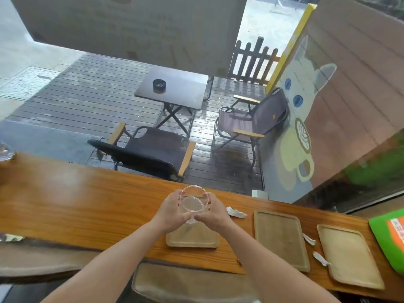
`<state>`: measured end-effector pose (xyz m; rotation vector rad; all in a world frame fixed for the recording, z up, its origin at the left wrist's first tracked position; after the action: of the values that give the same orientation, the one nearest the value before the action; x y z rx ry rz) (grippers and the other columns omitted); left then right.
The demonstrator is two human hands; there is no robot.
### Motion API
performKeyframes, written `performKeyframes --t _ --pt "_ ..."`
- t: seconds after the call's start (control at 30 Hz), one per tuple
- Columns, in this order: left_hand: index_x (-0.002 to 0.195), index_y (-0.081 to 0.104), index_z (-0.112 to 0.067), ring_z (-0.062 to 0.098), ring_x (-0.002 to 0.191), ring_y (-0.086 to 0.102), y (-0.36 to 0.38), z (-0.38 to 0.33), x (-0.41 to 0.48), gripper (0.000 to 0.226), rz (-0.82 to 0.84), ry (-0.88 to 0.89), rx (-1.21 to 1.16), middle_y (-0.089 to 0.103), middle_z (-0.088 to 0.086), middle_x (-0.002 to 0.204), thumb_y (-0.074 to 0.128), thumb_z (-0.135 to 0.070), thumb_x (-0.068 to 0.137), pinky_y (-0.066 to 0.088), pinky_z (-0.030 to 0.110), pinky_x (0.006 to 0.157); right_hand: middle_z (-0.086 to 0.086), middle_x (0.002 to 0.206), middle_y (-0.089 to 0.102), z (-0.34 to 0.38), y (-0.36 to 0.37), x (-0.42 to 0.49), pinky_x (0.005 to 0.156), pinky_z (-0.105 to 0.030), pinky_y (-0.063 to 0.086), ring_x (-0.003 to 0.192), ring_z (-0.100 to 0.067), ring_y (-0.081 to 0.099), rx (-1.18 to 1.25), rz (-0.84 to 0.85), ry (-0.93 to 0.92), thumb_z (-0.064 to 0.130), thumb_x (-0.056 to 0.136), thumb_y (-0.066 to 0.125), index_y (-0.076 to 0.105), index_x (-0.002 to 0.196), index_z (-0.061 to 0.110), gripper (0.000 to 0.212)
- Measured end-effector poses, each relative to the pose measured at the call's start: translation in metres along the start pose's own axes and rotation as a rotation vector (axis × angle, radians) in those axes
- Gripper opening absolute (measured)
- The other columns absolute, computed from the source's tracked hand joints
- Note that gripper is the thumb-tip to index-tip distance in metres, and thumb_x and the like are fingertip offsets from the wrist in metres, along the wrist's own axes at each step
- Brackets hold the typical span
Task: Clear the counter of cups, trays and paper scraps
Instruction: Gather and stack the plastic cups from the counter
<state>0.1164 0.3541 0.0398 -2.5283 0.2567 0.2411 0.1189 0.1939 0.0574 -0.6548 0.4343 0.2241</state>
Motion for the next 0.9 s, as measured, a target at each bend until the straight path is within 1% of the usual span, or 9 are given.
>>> performKeyframes --t 0.07,0.13,0.23,0.3,0.4,0.57,0.67,0.77,0.9 --pt "0.133 0.046 -0.027 0.012 0.109 0.055 0.002 0.005 0.001 0.068 0.004 -0.013 0.039 0.054 -0.008 0.122 0.083 -0.034 0.076 0.047 0.021 0.086 0.007 0.116 0.058 -0.003 0.002 0.0 0.078 -0.016 0.047 0.108 -0.012 0.057 -0.008 0.001 -0.006 0.02 0.074 0.087 0.052 0.128 0.025 0.064" --pt "0.134 0.046 -0.027 0.011 0.111 0.053 0.005 0.009 0.001 0.066 0.009 -0.024 0.054 0.053 -0.008 0.123 0.081 -0.029 0.077 0.044 0.017 0.082 0.015 0.105 0.055 -0.006 0.004 -0.001 0.066 -0.01 0.038 0.092 -0.003 0.054 -0.004 0.01 -0.011 0.019 0.075 0.086 0.054 0.124 0.027 0.059" --pt "0.135 0.045 -0.028 0.007 0.11 0.051 0.011 0.013 0.0 0.068 0.015 -0.028 0.066 0.049 -0.014 0.118 0.081 -0.026 0.077 0.037 0.009 0.074 0.023 0.096 0.053 -0.012 0.006 0.001 0.065 -0.009 0.035 0.083 0.002 0.053 -0.005 0.024 -0.015 0.018 0.076 0.085 0.055 0.116 0.033 0.053" --pt "0.137 0.043 -0.028 0.006 0.11 0.048 0.015 0.017 0.001 0.071 0.011 -0.035 0.056 0.047 -0.014 0.12 0.081 -0.025 0.078 0.035 0.008 0.075 0.02 0.099 0.058 -0.016 0.009 0.003 0.066 -0.009 0.037 0.085 0.004 0.054 -0.01 0.04 -0.024 0.017 0.076 0.084 0.059 0.116 0.031 0.049" --pt "0.141 0.04 -0.027 0.006 0.112 0.046 0.022 0.024 0.002 0.075 0.02 -0.056 0.051 0.048 -0.01 0.126 0.08 -0.022 0.077 0.036 0.012 0.081 0.012 0.107 0.061 -0.022 0.014 0.006 0.066 -0.01 0.038 0.086 0.001 0.055 -0.008 0.062 -0.026 0.015 0.078 0.081 0.061 0.123 0.025 0.05" --pt "0.143 0.039 -0.027 0.011 0.118 0.049 0.03 0.039 0.004 0.079 0.046 -0.079 0.029 0.051 -0.005 0.133 0.081 -0.025 0.076 0.043 0.025 0.094 0.011 0.105 0.063 -0.03 0.025 0.01 0.065 -0.01 0.038 0.078 0.001 0.055 -0.007 0.054 -0.028 0.013 0.077 0.078 0.063 0.123 0.024 0.049" --pt "0.144 0.038 -0.027 0.012 0.12 0.05 0.033 0.045 0.004 0.08 0.059 -0.08 0.019 0.051 -0.005 0.133 0.082 -0.03 0.077 0.043 0.026 0.096 0.009 0.109 0.064 -0.036 0.032 0.011 0.073 -0.016 0.045 0.084 -0.004 0.057 0.009 0.05 -0.016 0.016 0.078 0.078 0.062 0.125 0.023 0.05" --pt "0.14 0.042 -0.028 0.012 0.118 0.051 0.034 0.048 0.005 0.075 0.051 -0.061 0.003 0.053 -0.006 0.13 0.082 -0.03 0.078 0.044 0.026 0.094 0.006 0.119 0.065 -0.041 0.04 0.013 0.095 -0.03 0.051 0.106 -0.012 0.06 0.03 0.054 0.009 0.015 0.08 0.077 0.06 0.13 0.023 0.053" --pt "0.137 0.042 -0.031 0.009 0.115 0.051 0.033 0.052 0.005 0.07 0.051 -0.03 0.01 0.053 -0.01 0.126 0.081 -0.027 0.079 0.04 0.019 0.089 0.008 0.122 0.06 -0.046 0.047 0.013 0.099 -0.031 0.049 0.113 -0.013 0.057 0.035 0.053 0.041 0.013 0.081 0.077 0.055 0.134 0.024 0.058"
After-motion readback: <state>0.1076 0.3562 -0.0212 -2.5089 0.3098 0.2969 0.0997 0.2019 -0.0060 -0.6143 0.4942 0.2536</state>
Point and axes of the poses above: each hand's wrist, its own x-axis towards the middle knuckle, its own y-axis out of the palm, z = x × y, the point moved 5 cm from there along x, towards the middle knuckle
